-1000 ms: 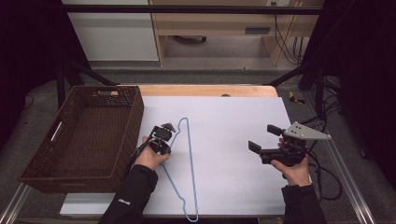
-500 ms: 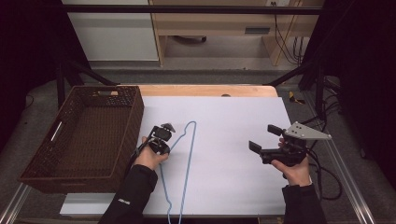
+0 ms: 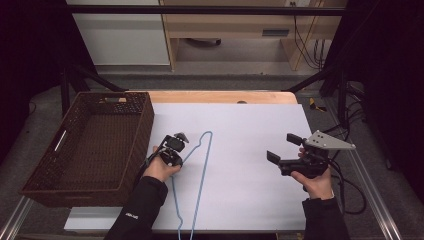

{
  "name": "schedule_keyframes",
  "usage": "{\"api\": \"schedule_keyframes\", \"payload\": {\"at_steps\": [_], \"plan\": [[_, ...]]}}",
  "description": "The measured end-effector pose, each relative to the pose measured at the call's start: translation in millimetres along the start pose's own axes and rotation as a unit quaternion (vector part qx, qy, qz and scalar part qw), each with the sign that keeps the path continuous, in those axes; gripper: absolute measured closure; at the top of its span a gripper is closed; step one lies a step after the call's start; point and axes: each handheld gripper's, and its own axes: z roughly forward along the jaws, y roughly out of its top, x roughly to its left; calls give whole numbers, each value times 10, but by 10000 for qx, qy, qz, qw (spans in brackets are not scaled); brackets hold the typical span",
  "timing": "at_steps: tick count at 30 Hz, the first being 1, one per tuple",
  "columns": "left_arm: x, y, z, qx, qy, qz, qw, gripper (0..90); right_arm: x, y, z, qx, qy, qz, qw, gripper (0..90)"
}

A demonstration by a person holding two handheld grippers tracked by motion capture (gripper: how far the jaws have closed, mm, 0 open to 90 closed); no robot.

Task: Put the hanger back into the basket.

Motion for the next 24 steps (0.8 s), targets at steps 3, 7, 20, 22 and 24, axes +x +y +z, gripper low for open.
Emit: {"api": "schedule_keyframes", "payload": {"at_steps": [3, 7, 20, 22, 24], "plan": [[-9, -1, 3, 11, 62, 124, 9999, 862, 3, -1, 5, 12, 3, 0, 10000, 37], [-49, -7, 11, -6, 145, 170, 9997, 851, 9, -3, 12, 23, -3, 20, 10000, 37], [-108, 22, 18, 97, 373, 157, 9991, 873, 23, 2, 16, 11, 34, 25, 10000, 37], [-88, 15, 15, 65, 308, 132, 9994, 874, 21, 1, 15, 17, 23, 20, 10000, 37], [-70, 9, 11, 49, 227, 101, 9997, 874, 16, 2, 13, 22, 26, 1, 10000, 36]]}}
